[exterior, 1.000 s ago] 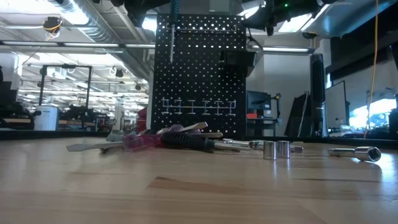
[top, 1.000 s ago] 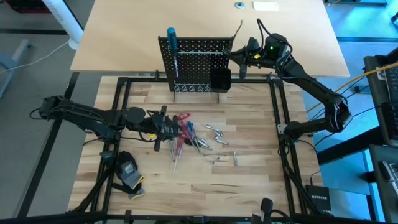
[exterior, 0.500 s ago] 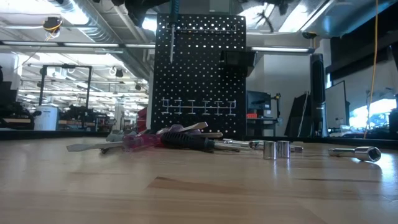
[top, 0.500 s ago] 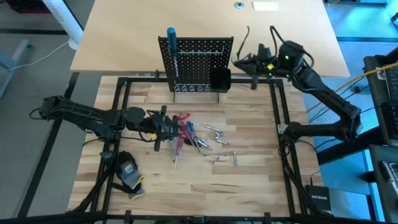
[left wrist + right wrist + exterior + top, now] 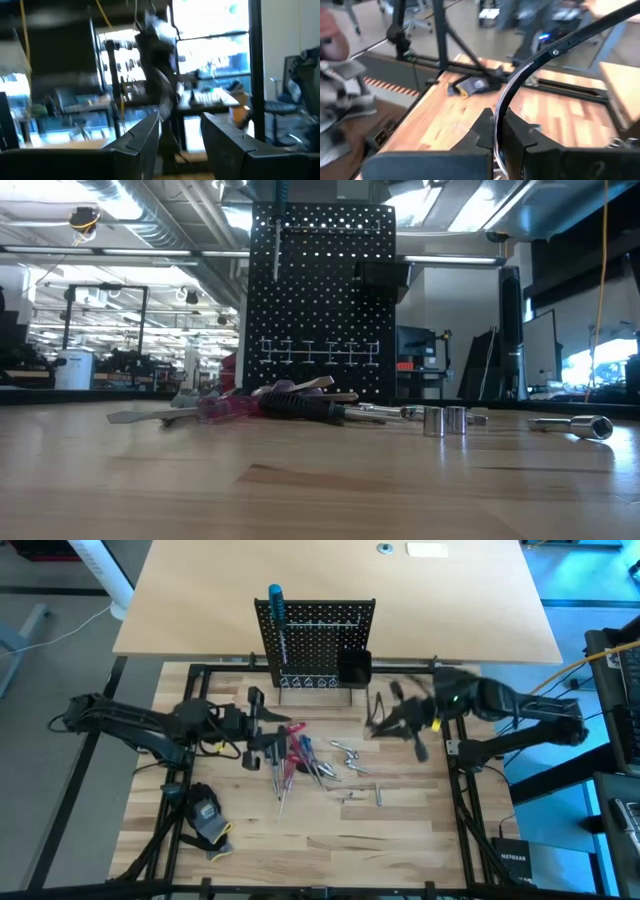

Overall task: Hang tools onto peg board
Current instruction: Hang the black safety goggles on the peg board

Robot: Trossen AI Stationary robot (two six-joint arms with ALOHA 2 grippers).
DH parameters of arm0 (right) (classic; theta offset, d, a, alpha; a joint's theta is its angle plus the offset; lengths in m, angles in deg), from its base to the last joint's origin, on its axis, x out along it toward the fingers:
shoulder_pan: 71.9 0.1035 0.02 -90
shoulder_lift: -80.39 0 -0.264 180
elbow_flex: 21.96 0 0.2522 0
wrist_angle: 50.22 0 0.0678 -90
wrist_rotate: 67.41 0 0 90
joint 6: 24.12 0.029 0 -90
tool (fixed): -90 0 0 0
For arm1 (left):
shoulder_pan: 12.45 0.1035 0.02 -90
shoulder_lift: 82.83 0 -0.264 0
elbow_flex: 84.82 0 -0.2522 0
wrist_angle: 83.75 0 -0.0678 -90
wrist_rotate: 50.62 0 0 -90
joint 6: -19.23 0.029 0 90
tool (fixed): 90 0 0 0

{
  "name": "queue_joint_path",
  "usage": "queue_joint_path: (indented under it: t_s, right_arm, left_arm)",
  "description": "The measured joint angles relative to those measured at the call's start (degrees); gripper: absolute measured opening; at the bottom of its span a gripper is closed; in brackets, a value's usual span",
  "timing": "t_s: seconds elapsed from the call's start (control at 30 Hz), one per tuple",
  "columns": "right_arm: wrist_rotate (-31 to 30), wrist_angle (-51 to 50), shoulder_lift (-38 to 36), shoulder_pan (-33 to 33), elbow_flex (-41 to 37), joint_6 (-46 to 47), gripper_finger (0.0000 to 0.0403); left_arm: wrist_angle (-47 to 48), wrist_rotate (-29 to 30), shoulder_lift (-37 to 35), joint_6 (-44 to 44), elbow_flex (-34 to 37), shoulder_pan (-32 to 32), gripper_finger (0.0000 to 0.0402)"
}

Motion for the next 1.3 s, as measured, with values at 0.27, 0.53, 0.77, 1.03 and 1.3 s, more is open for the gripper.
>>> queue_joint_path:
  t_s: [0.27, 0.53, 0.77, 1.03, 1.3]
  right_arm:
    - [-5.98, 2.65, 7.43, 10.44, -1.0, -0.23, 0.0017]
    - [-7.31, 6.55, 13.23, 14.18, -1.01, -1.18, 0.0019]
    - [-8.03, 9.2, 14.23, 15.18, -1.01, -2.18, 0.002]
    - [-8.67, 10.16, 14.23, 15.09, -1.01, -3.04, 0.0021]
    - [-16.22, 0.73, 10.94, 16.3, -1.01, -0.09, 0.0021]
  left_arm:
    - [-0.02, 0.0, 7.83, 4.6, -9.33, 0.0, 0.0136]
    - [-0.04, 0.02, 16.54, 5.64, -15.65, 0.52, 0.0136]
    - [-0.08, -0.02, 23.54, 4.39, -17.19, 0.97, 0.0136]
    - [-0.93, -2.01, 28.09, 1.43, -17.19, 1.03, 0.0136]
    - [14.96, 2.0, 20.19, 1.68, -17.21, -1.14, 0.0136]
